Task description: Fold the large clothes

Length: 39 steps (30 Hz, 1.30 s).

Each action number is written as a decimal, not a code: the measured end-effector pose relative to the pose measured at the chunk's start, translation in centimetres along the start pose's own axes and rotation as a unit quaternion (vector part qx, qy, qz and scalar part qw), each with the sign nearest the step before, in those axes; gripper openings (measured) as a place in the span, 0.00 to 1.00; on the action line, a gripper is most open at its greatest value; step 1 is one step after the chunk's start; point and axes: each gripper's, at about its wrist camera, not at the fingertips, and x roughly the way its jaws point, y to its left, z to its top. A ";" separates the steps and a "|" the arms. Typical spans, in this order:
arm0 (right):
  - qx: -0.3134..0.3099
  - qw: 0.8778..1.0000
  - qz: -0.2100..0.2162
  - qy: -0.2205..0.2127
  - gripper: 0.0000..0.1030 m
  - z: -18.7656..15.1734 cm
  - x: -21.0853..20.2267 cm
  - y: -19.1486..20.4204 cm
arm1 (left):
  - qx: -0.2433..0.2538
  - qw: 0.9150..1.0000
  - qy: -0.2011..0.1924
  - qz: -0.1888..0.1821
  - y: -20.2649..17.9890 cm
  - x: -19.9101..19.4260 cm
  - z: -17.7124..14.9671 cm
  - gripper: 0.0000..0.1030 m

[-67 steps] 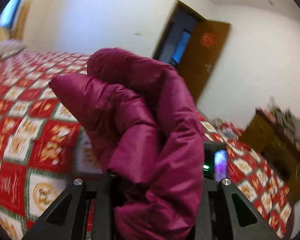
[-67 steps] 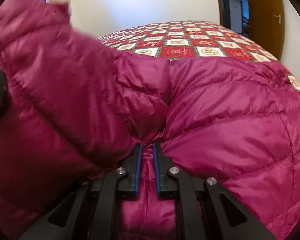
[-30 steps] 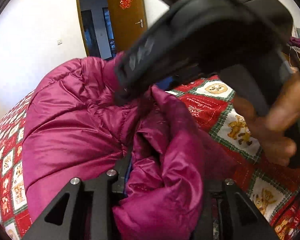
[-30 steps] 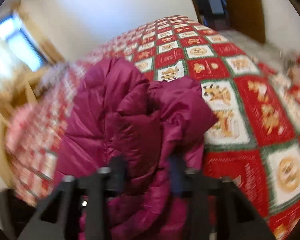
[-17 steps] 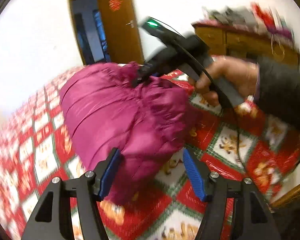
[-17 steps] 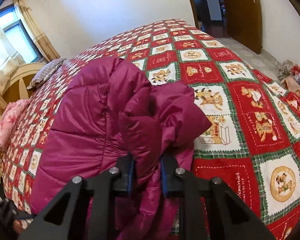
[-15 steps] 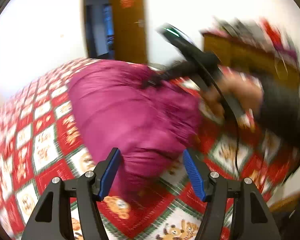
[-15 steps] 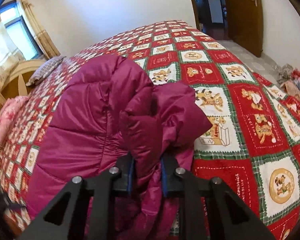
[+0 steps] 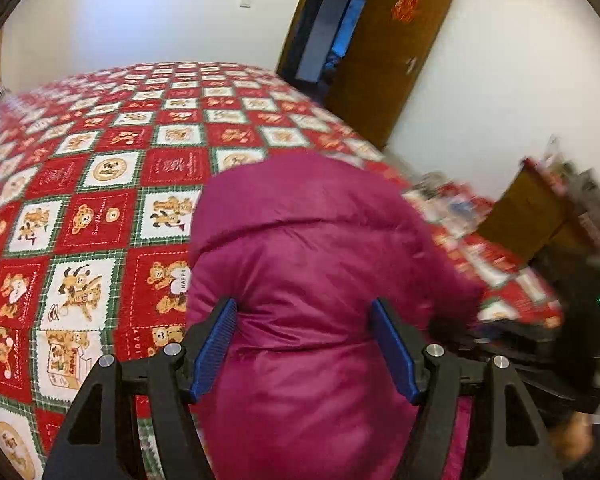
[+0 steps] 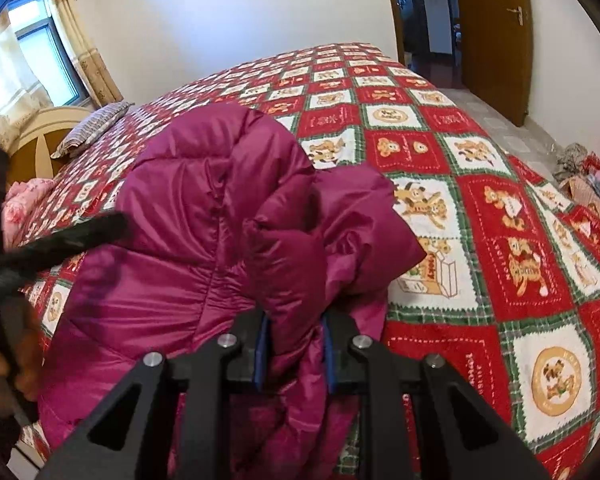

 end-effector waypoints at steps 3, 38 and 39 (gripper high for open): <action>-0.001 1.000 0.006 -0.002 0.24 0.5 0.3 -0.5 | 0.019 0.999 -0.005 0.042 -0.7 1.4 -1.3 0.78; 0.145 0.989 -0.034 0.025 0.12 3.0 3.7 -0.4 | 0.002 0.993 -0.012 0.118 0.7 4.4 -2.2 0.98; 0.145 0.989 -0.031 0.019 0.12 2.5 3.6 -0.8 | 0.006 0.993 -0.011 0.120 0.6 4.5 -2.2 0.98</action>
